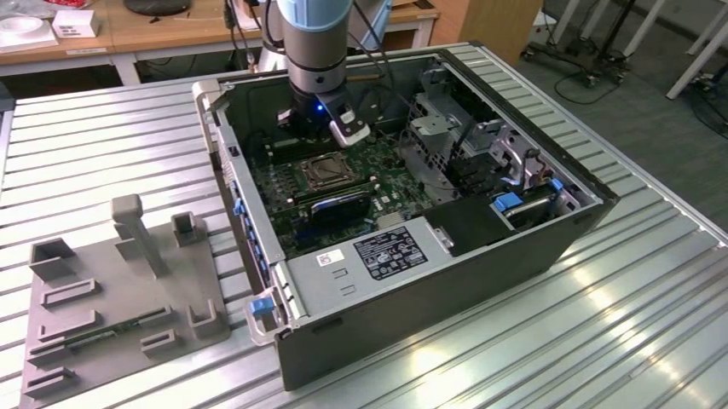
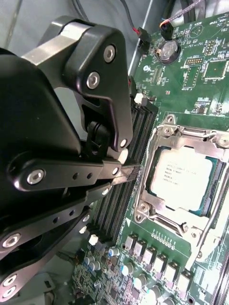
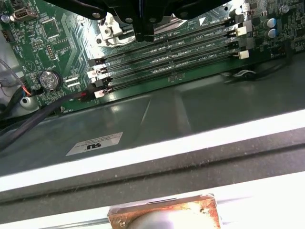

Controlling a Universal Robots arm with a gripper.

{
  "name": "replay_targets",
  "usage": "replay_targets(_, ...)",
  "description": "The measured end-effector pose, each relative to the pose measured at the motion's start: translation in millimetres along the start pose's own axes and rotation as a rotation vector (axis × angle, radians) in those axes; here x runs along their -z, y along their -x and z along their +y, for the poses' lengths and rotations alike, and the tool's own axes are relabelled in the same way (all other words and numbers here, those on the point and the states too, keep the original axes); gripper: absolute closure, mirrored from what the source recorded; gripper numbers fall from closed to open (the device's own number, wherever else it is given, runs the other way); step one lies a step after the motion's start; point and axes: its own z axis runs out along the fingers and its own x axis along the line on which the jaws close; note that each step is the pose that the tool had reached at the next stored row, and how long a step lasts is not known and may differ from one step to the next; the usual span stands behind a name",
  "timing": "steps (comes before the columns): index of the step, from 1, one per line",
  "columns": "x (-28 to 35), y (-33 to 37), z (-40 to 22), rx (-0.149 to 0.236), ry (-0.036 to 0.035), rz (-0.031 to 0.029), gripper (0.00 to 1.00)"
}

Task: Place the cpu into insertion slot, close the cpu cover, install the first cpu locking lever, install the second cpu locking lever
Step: 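Install the first cpu locking lever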

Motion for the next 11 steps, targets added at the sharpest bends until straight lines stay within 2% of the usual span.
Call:
replay_targets(1,0.0,0.0,0.1,0.000,-0.0016,-0.0002,0.89)
replay_targets(2,0.0,0.0,0.1,0.000,-0.0063,-0.0002,0.89)
replay_targets(5,0.0,0.0,0.0,0.002,-0.0290,0.0009,0.89)
replay_targets(8,0.0,0.0,0.0,0.004,-0.0603,0.0026,0.89)
replay_targets(11,0.0,0.0,0.0,0.006,-0.0959,0.0057,0.89)
